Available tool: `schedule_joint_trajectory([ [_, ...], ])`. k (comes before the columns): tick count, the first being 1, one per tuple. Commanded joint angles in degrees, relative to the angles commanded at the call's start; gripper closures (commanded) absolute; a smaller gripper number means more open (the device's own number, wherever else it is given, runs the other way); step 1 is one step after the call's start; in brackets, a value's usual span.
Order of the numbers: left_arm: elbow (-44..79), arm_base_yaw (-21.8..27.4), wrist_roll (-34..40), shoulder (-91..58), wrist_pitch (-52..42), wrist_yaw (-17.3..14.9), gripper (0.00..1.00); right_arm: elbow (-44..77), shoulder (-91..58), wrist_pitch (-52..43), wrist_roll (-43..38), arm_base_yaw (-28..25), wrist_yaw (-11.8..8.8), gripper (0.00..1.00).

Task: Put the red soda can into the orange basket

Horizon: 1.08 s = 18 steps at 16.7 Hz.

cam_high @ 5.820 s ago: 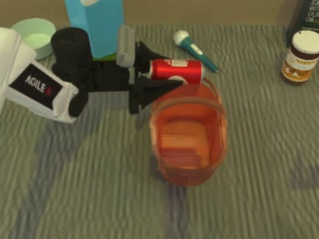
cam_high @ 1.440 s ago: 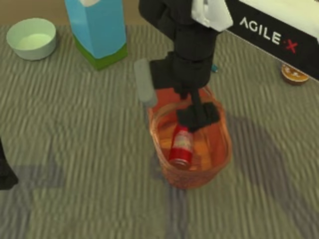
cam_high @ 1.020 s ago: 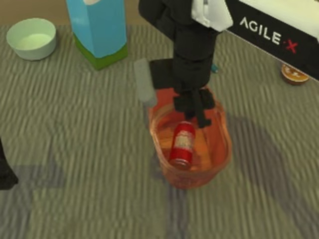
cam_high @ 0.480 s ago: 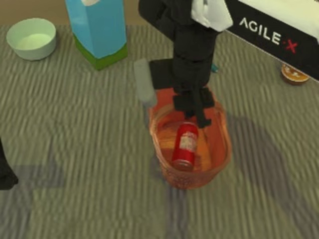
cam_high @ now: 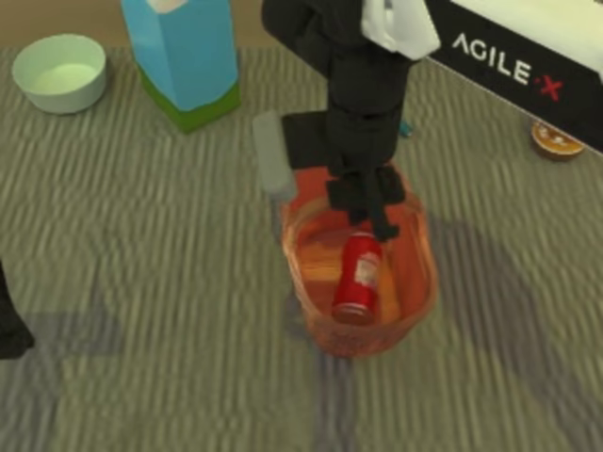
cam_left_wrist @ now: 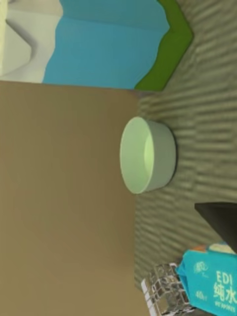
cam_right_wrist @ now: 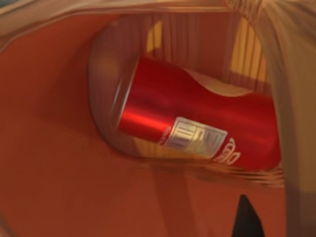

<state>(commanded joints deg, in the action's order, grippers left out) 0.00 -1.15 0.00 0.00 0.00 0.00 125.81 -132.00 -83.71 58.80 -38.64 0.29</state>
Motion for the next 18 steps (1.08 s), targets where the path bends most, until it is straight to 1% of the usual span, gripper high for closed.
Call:
schedule_joint_trajectory([
  [15,0.00,0.00,0.00,0.00,0.00,0.00,0.00,0.03,-0.06,0.00,-0.03,0.10,0.02,1.00],
  [18,0.00,0.00,0.00,0.00,0.00,0.00,0.00,2.48,-0.15,-2.44,0.55,0.38,0.01,1.00],
])
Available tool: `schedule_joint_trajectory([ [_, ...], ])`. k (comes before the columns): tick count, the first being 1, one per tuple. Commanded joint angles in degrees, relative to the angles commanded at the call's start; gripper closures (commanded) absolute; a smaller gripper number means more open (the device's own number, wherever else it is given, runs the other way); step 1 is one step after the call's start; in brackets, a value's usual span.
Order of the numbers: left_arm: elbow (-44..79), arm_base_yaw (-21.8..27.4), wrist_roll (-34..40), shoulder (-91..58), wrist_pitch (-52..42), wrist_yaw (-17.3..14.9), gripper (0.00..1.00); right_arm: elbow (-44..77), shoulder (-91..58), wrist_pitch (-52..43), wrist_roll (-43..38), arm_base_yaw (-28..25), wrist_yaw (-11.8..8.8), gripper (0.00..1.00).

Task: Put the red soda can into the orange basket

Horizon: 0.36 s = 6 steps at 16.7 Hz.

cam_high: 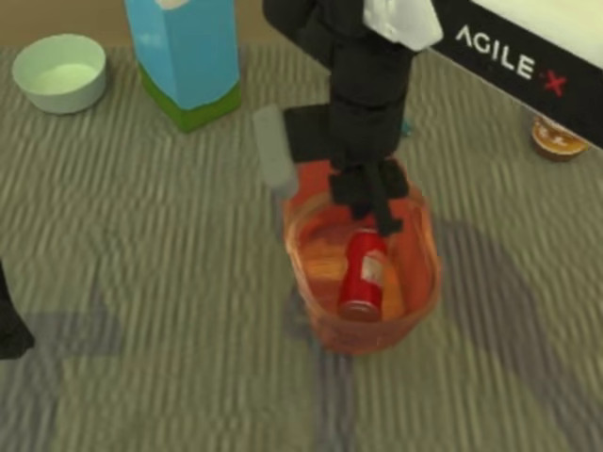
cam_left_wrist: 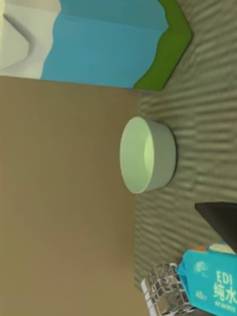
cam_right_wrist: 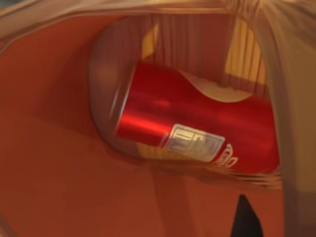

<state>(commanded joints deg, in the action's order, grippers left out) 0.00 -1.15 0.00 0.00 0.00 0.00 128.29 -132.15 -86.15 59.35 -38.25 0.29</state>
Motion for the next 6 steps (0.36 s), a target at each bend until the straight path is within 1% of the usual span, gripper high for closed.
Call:
schedule_joint_trajectory([
  [3,0.00,0.00,0.00,0.00,0.00,0.00,0.00,6.07,0.15,-6.36,1.00,0.77,0.00,1.00],
  [6,0.00,0.00,0.00,0.00,0.00,0.00,0.00,8.66,0.40,-8.99,1.50,1.22,0.00,1.00],
])
